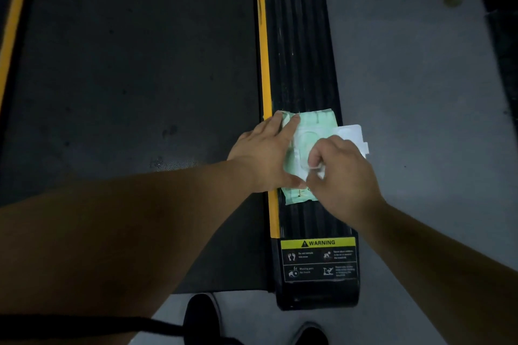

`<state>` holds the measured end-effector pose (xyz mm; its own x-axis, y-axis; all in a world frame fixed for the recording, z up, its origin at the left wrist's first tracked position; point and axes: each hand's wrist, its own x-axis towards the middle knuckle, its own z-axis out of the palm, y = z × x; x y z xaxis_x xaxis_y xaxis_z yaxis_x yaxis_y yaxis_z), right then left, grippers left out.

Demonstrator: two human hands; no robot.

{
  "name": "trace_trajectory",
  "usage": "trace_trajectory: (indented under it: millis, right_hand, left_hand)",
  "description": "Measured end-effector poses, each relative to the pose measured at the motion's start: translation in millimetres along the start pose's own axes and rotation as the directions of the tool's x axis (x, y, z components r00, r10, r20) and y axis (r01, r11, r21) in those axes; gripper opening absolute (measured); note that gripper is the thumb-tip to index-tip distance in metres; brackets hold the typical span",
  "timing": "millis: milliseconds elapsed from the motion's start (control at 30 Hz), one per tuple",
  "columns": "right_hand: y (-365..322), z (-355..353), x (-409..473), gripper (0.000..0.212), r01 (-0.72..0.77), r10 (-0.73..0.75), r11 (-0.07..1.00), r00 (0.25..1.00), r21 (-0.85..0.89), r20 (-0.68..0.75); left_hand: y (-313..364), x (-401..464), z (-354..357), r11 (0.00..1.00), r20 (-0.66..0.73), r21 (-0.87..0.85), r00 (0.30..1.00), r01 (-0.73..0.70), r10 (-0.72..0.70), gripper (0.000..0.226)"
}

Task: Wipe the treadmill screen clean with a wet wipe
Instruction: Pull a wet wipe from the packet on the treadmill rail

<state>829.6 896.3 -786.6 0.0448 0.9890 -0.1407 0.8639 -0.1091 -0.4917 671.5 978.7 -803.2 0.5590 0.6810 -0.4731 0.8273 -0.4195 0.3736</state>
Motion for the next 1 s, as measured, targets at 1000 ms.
trace_trajectory:
  millis: [1000]
  right_hand:
    - [-7, -4, 16, 0.014, 0.040, -0.073, 0.987, 0.976, -0.158, -0.208]
  left_hand:
    - [-3, 2, 2, 1.000, -0.024, -0.027, 1.000, -0.009, 0.008, 0.131]
